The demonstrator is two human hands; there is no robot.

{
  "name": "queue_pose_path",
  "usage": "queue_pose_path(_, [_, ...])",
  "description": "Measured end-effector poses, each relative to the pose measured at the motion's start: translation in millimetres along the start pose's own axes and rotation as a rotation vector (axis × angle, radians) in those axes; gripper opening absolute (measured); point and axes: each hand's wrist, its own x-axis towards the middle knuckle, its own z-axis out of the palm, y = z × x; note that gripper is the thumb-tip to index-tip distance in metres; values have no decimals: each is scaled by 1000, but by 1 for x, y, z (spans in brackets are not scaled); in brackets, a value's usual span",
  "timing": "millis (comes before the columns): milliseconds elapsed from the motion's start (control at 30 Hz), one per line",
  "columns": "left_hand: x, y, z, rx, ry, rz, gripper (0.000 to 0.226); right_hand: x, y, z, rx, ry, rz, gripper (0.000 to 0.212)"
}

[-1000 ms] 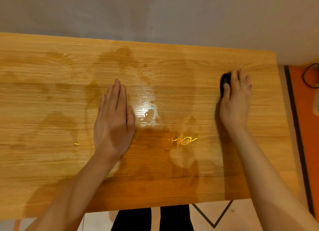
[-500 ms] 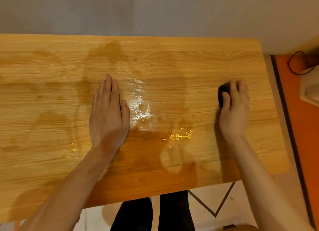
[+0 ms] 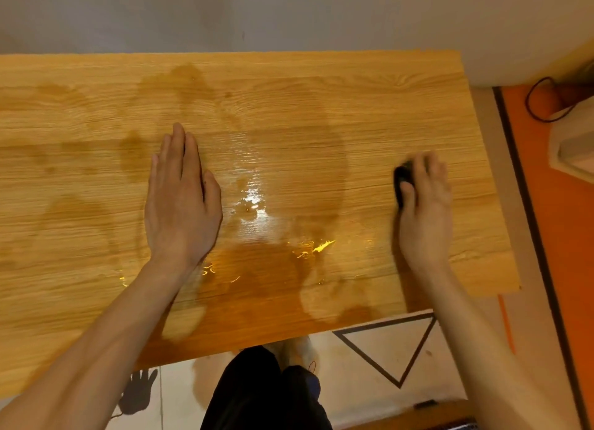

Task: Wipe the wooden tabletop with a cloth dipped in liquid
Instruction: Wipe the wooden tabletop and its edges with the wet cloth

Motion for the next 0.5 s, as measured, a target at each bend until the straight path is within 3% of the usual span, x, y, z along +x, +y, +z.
queue_pose_path(100, [1, 1, 0, 9, 4, -1, 56, -12, -24, 17, -19, 101, 98, 47])
queue_pose_path(233, [0, 2, 0, -3, 36, -2, 55, -66, -113, 71, -33, 25, -250, 56])
queue_pose_path(367, [-3, 1, -1, -68, 50, -2, 54, -61, -90, 57, -49, -117, -497, 56])
queue_pose_path(400, [-4, -1, -3, -90, 49, 9, 54, -52, -68, 45, -74, -119, -471, 56])
queue_pose_path(500, [-19, -5, -13, -140, 32, 48, 53, -36, -6, 3, 2, -70, -122, 47])
